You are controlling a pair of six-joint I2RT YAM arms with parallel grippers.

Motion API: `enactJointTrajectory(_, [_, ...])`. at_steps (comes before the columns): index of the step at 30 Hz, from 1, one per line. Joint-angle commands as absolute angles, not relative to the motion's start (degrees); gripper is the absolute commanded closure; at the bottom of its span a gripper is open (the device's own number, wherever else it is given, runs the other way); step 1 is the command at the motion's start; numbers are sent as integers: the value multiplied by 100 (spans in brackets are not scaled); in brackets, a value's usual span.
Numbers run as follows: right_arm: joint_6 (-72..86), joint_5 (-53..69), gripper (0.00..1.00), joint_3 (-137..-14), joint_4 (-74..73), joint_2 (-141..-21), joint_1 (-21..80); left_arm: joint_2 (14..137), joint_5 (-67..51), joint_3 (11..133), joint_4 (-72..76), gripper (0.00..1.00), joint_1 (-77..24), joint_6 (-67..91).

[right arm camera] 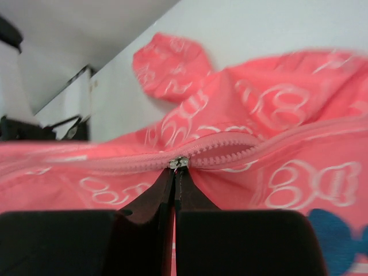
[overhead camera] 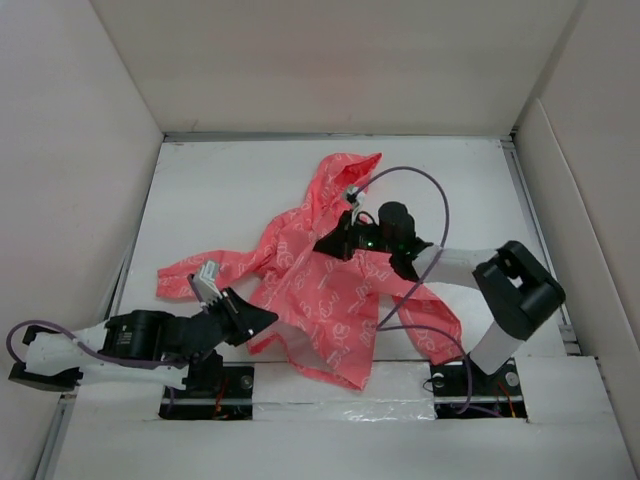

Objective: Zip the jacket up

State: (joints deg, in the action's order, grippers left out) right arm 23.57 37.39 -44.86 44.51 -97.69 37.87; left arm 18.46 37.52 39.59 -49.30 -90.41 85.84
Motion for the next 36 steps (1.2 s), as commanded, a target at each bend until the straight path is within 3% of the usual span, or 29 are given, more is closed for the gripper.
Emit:
enactJointTrajectory(1, [1331,2342,100,-5340,2591,-8941,3499,2021,4929,4613,-5362,100,-9062,8273])
enactJointTrajectory(14, [141,563,100,-8418,-165,-9386,1101,1187,6292,6477,-4166,100,-9062,5390])
enactJointTrajectory(16, [97,422,100,-8805,-359,-9483,906,1195,6451,6679,-4175,100,-9062,5222])
enactJointTrajectory(19, [-79,1185,100,-9079,-501,-9458,773,1265,6451,6557,-3685,100,-9062,4573])
enactJointTrajectory(23, [-123,1337,100,-8816,-395,-9115,1282,2569,6741,6153,-3158,100,-9062,4386])
enactJointTrajectory(24, [-149,1292,100,-8755,-413,-9053,1396,2880,6828,6048,-2981,94,-9062,4386])
enactJointTrajectory(25, [-184,1257,100,-8676,-422,-8983,1589,3231,6846,6029,-2832,76,-9062,4429])
enactJointTrajectory(28, [-219,1239,100,-8368,-518,-8719,1871,4322,6891,6214,-2488,53,-9062,4596])
enactJointTrajectory(31, [-159,1239,100,-7859,-501,-8298,1925,4649,6287,5445,-490,32,-8975,3264])
enactJointTrajectory(32, [-106,1257,100,-7683,-431,-8166,1925,4832,5997,5223,630,29,-8539,2765])
enactJointTrajectory(34, [-9,1283,100,-7130,-151,-7736,1925,5227,4209,5185,703,25,-7433,3031])
enactJointTrajectory(35, [157,1309,100,-6997,-115,-7613,1864,5656,3331,5159,842,24,-5904,3354])
enactJointTrajectory(36, [193,1388,100,-6900,-106,-7437,1794,5808,1617,4924,1053,24,-5184,3592])
